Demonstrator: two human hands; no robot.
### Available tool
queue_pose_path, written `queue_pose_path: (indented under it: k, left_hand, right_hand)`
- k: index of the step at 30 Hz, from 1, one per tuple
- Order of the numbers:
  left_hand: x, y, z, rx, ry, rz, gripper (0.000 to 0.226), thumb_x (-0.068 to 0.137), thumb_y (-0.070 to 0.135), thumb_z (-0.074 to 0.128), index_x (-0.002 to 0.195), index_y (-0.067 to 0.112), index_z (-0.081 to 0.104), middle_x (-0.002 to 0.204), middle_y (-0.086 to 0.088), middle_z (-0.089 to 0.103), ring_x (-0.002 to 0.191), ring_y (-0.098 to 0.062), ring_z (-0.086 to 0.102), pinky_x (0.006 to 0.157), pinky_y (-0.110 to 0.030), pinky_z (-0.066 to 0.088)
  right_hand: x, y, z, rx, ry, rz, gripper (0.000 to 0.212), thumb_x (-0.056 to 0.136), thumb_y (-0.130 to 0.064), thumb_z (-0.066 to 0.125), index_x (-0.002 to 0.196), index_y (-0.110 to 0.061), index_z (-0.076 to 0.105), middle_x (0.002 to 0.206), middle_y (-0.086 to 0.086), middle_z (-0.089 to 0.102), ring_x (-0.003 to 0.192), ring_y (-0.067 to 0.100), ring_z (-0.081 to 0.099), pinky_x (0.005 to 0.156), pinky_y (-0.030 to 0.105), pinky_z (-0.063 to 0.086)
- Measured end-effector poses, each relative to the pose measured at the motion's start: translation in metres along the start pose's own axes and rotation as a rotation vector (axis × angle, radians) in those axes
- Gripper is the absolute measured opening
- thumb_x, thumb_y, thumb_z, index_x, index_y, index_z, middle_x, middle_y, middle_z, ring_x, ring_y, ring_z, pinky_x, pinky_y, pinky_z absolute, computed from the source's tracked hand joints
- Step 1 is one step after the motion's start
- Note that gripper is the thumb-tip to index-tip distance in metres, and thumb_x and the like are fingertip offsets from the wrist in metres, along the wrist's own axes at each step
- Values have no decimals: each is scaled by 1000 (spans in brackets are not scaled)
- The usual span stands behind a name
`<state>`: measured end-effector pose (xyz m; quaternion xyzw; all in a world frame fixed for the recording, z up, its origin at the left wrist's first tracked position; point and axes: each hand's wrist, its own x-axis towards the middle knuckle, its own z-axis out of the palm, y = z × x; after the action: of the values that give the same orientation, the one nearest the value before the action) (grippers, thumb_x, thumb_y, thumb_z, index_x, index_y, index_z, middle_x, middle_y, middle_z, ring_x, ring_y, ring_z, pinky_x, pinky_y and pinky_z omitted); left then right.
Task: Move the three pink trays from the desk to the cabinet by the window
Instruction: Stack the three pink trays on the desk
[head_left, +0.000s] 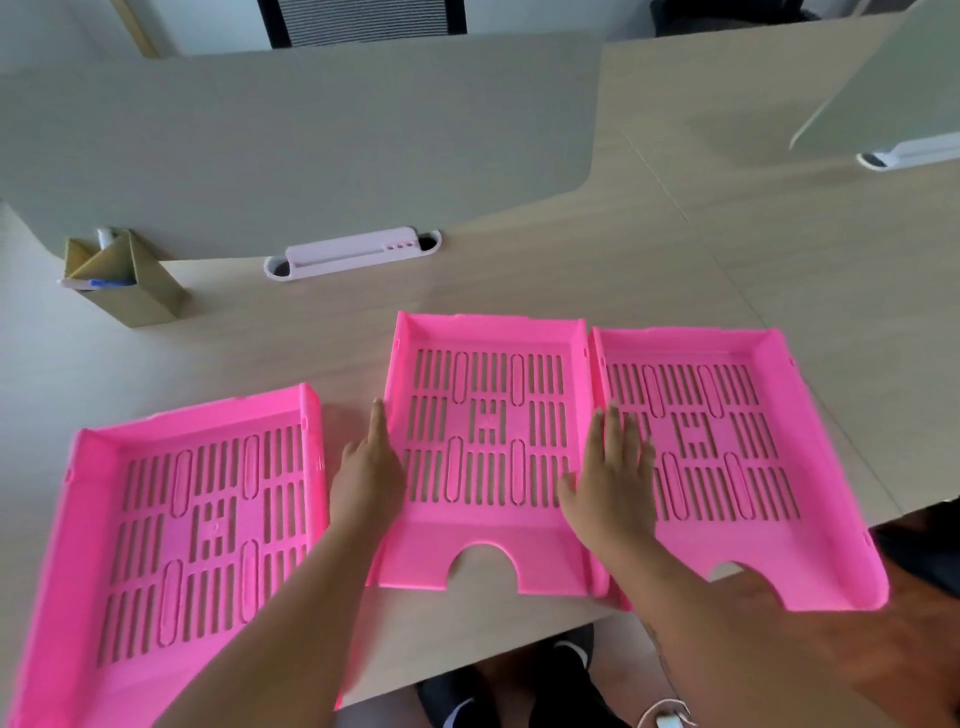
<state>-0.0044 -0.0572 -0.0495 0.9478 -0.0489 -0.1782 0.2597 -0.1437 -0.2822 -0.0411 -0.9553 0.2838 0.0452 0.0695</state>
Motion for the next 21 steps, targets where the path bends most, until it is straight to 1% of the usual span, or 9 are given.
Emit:
queue_pose_path:
  k: [2,3,8,10,12,14,16,19,21]
  left_hand:
    - [-3,-3,-5,-39,3,-9,67,98,5,30,155,27,3,116,-18,63,80,-23,63,71,-43,61]
    - [-8,-5,-7,-65,10,-22,66,98,4,30,156,23,4,122,-19,61,78,-22,61,70,-39,60]
    - [-42,-15,-14,-200,53,-114,63,100,7,24,155,26,-1,132,-17,55,73,-17,61,56,-27,55]
    - [-53,-19,-17,-231,64,-180,61,102,11,23,155,30,-2,119,-13,59,69,-14,62,48,-26,53]
    - [-59,-22,-20,-247,81,-218,58,103,17,22,155,29,-2,100,-1,54,65,-12,61,43,-26,50]
    - [-61,-25,-25,-265,90,-218,57,103,19,21,154,29,-3,96,5,47,66,-10,60,42,-23,49]
    - [-59,-32,-28,-266,104,-209,58,103,18,21,154,29,-4,102,2,48,68,-12,61,43,-24,50]
    - [-53,-40,-29,-279,120,-195,60,100,13,24,154,26,2,111,-4,55,74,-18,65,49,-33,58]
    - [-50,-36,-29,-370,141,-122,66,96,5,30,153,27,7,125,-3,52,81,-15,65,52,-33,61]
  right_hand:
    - [-1,-11,3,-36,5,-32,78,93,-34,42,152,1,6,161,20,3,149,36,4,119,49,-2]
    - [0,-15,5,-37,-3,-41,76,93,-30,43,152,3,8,160,21,7,149,37,6,118,50,-1]
    - [12,-26,15,26,-76,-159,77,91,-3,48,152,1,1,161,21,8,149,37,6,121,52,8]
    - [17,-32,16,89,-84,-223,79,91,3,46,152,-2,-4,162,19,5,150,33,5,121,46,6]
    - [21,-42,14,167,-99,-263,78,92,7,42,152,-2,-7,163,18,3,150,31,4,122,41,8]
    - [23,-51,12,214,-121,-272,76,93,8,39,152,-2,-8,163,17,1,150,29,4,122,40,16]
    - [24,-60,11,231,-138,-266,76,94,7,39,152,-3,-10,163,16,0,151,29,5,121,40,21]
    - [24,-65,4,246,-158,-242,75,97,-6,43,152,-2,-7,163,17,2,150,30,5,122,41,16]
    - [25,-62,-7,274,-154,-225,74,98,-17,45,153,-3,-1,163,17,5,150,29,7,122,41,17]
